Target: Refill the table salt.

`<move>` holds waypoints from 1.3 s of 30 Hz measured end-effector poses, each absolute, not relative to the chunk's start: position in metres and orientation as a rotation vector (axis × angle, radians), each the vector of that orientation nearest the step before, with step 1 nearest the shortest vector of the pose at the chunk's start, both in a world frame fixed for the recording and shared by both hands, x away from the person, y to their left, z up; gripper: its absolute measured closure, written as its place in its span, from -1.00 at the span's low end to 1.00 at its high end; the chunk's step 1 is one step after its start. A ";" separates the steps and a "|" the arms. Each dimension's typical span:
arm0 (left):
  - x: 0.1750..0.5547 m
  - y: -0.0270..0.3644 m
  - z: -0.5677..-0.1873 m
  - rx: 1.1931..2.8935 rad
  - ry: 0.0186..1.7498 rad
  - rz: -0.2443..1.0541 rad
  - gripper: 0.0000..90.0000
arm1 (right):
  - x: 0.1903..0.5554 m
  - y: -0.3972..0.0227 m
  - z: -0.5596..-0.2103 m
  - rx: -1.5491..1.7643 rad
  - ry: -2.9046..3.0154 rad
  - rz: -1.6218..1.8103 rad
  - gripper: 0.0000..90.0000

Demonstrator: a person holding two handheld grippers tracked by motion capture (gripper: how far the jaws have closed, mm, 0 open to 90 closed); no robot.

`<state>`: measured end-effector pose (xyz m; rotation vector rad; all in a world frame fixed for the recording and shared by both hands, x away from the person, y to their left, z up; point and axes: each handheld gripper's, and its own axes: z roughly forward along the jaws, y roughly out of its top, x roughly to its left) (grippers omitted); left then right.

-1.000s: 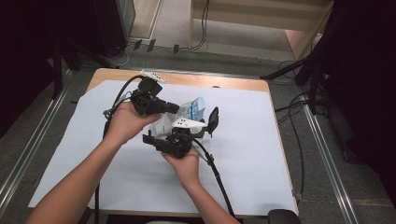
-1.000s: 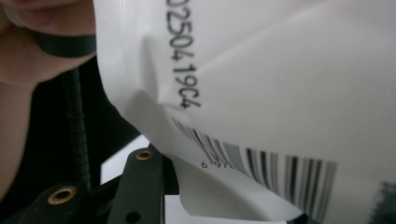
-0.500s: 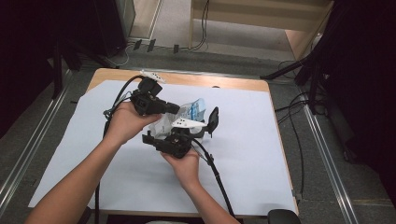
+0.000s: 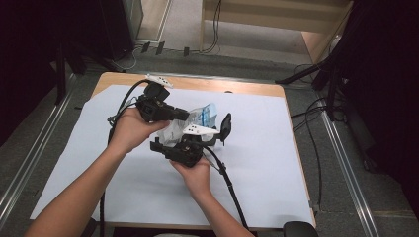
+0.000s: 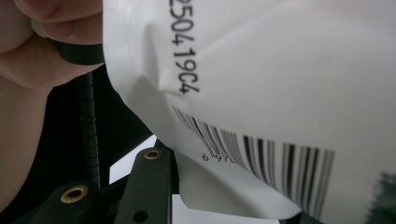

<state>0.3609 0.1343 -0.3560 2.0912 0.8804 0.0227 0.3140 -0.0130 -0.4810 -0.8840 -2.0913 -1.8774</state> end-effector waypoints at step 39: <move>0.358 0.130 -0.354 2.081 0.879 0.031 0.90 | 0.313 -0.011 -0.480 -0.902 -2.103 -1.881 0.56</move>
